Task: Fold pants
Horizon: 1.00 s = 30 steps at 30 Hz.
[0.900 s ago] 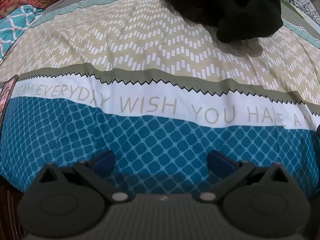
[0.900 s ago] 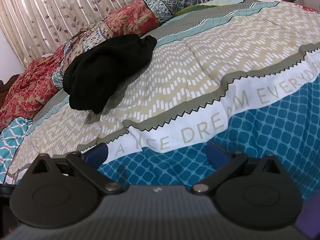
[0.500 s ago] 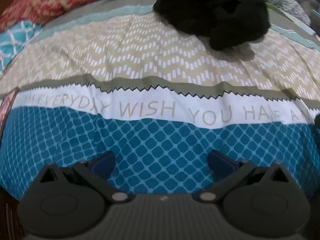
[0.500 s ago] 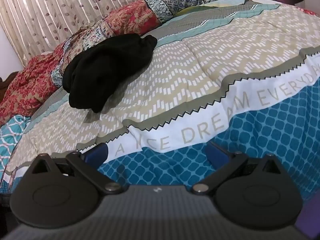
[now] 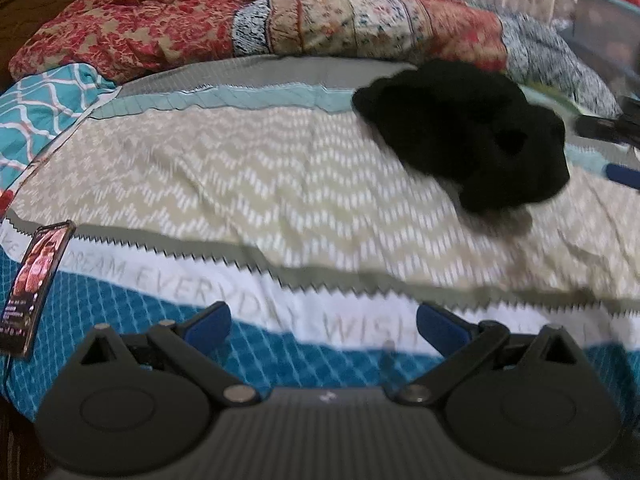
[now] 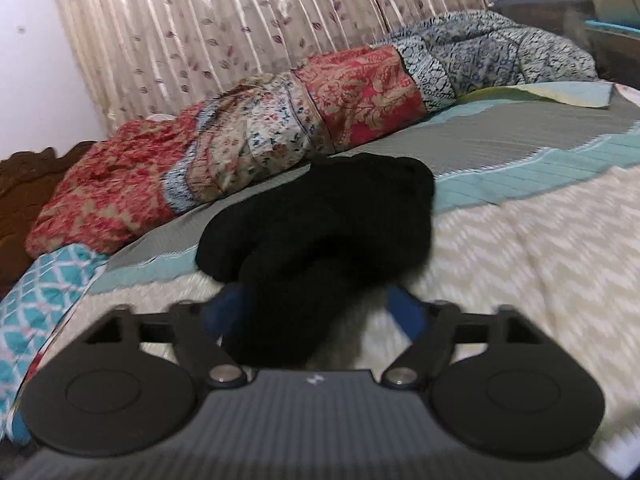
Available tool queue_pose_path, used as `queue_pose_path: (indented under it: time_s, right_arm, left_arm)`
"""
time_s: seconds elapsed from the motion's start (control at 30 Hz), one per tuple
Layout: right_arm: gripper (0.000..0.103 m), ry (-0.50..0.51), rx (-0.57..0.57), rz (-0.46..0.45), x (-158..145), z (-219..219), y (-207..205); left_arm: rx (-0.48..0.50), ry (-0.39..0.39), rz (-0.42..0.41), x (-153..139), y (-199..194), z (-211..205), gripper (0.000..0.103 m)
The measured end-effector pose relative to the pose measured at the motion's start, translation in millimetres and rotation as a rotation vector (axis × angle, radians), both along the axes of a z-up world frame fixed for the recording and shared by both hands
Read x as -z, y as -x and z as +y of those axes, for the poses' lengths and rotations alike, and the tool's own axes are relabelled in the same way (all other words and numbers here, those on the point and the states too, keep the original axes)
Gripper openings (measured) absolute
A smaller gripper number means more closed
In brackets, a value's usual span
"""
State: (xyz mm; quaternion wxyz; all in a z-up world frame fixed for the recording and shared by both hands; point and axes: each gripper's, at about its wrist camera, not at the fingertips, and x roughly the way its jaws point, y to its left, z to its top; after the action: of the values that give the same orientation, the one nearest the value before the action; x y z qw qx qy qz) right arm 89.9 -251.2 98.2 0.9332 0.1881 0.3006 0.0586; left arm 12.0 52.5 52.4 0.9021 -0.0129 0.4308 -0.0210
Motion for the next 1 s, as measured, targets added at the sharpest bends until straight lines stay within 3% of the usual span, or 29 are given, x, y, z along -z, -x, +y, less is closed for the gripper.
queue_pose_path:
  time_s: [0.07, 0.1, 0.13, 0.17, 0.37, 0.47, 0.57, 0.63, 0.8, 1.0]
  right_arm:
    - [0.084, -0.015, 0.001, 0.068, 14.0, 6.9, -29.4]
    - [0.044, -0.041, 0.001, 0.098, 19.8, 7.9, -39.3]
    - [0.011, -0.089, -0.017, 0.125, 23.7, 5.2, -46.4]
    - [0.010, -0.144, 0.003, 0.127, 20.7, -3.1, -48.3]
    - [0.009, -0.205, 0.242, -0.213, -58.2, -93.9, 25.8]
    - [0.009, -0.259, 0.223, -0.288, -81.1, -115.7, 75.2]
    - [0.009, -0.252, 0.151, -0.314, -91.8, -107.8, 113.8]
    - [0.009, -0.254, 0.128, -0.294, -93.8, -97.1, 123.7]
    - [0.009, -0.440, 0.009, -0.204, -105.0, -80.6, 90.8]
    - [0.009, -0.479, -0.241, -0.204, -151.6, -5.9, 58.7]
  left_arm:
    - [-0.007, 0.028, 0.007, 0.4, -5.6, 2.1, 0.102]
    - [-0.004, 0.048, 0.018, -1.5, -10.2, 5.0, 0.102]
    - [-0.002, 0.065, 0.020, -2.6, -12.6, 6.1, 0.102]
    - [0.005, 0.080, 0.018, -4.3, -13.5, 7.9, 0.102]
    - [0.082, 0.146, -0.019, -3.9, -22.1, 3.4, 0.103]
    - [0.112, 0.277, -0.003, -0.4, -33.7, -2.3, 0.103]
    - [0.125, 0.411, 0.014, -1.2, -40.8, -6.7, 0.103]
    - [0.143, 0.420, -0.004, -6.1, -38.3, -10.8, 0.103]
    - [0.167, 0.443, -0.035, -14.4, -22.4, -3.3, 0.103]
    - [0.052, 0.469, -0.101, -27.1, 8.3, 41.5, 0.103]
